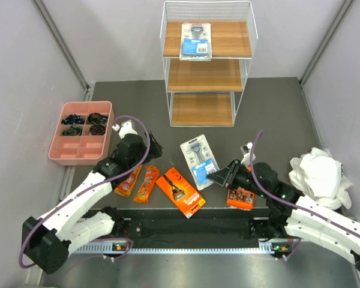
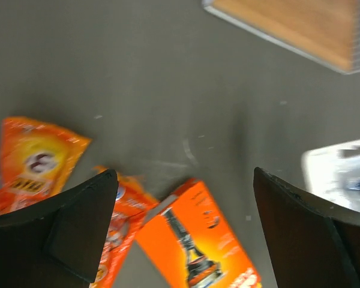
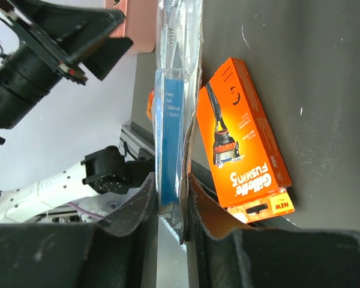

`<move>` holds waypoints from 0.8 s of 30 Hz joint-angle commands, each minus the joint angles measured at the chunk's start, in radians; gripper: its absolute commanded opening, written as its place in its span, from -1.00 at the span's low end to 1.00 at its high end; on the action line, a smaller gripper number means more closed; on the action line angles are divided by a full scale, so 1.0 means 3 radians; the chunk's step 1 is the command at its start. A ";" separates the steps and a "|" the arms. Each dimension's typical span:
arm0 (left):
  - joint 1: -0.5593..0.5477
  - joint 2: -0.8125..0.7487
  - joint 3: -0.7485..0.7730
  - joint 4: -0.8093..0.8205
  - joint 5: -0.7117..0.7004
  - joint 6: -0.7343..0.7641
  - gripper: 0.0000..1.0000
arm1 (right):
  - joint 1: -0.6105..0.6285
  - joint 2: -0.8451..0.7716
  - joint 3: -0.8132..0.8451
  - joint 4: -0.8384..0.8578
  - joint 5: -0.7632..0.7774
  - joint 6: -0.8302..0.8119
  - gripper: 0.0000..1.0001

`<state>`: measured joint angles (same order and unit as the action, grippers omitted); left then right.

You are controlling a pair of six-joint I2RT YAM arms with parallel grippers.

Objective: Place and organize the shaving razors onto the shelf

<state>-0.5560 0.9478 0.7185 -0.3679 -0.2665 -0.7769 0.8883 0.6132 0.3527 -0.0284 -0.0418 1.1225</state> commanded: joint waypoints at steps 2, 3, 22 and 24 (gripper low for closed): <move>0.0007 -0.0168 -0.0033 -0.0456 -0.0477 0.0008 0.98 | 0.0030 0.0006 0.0332 -0.0028 0.0037 -0.0152 -1.00; 0.0007 -0.0188 -0.0038 -0.0446 -0.0477 0.0002 0.98 | 0.0035 0.0016 0.0414 -0.0099 0.0032 -0.0172 -1.00; 0.0007 -0.0122 -0.0150 -0.0507 -0.0446 -0.0100 0.98 | 0.0030 0.0783 0.2101 -0.0646 -0.0132 -0.0939 -1.00; 0.0007 -0.0127 -0.0160 -0.0482 -0.0436 -0.0120 0.98 | 0.0035 0.1013 0.2442 -0.0774 -0.0127 -0.1092 -1.00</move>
<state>-0.5560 0.9203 0.6819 -0.5087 -0.3859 -0.7986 0.8883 0.8410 0.8909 -0.2363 -0.0738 0.9096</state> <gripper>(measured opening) 0.987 0.172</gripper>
